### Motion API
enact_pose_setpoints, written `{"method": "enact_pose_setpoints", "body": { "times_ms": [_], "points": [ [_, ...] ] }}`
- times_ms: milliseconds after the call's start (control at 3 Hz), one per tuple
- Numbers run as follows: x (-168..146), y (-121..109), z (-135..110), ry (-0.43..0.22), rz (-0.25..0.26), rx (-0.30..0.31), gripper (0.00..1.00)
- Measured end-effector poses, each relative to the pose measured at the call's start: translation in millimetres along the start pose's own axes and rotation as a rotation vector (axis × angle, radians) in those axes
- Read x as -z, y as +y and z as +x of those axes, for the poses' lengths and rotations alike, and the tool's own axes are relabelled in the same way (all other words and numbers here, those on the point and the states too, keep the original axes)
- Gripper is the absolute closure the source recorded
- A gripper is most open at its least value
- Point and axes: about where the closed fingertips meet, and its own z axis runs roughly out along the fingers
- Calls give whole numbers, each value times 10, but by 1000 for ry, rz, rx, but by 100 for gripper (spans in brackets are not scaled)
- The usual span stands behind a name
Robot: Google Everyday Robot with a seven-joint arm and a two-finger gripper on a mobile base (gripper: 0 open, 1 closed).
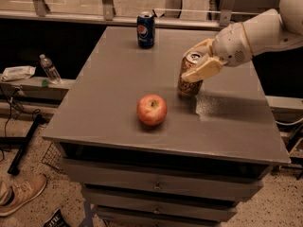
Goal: Move orange can near apple
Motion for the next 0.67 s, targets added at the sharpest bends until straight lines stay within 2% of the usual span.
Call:
{"method": "enact_pose_setpoints", "body": {
  "times_ms": [333, 667],
  "points": [
    [-60, 93, 93, -14, -43, 1, 100],
    [-93, 188, 44, -19, -74, 18, 100]
  ]
}}
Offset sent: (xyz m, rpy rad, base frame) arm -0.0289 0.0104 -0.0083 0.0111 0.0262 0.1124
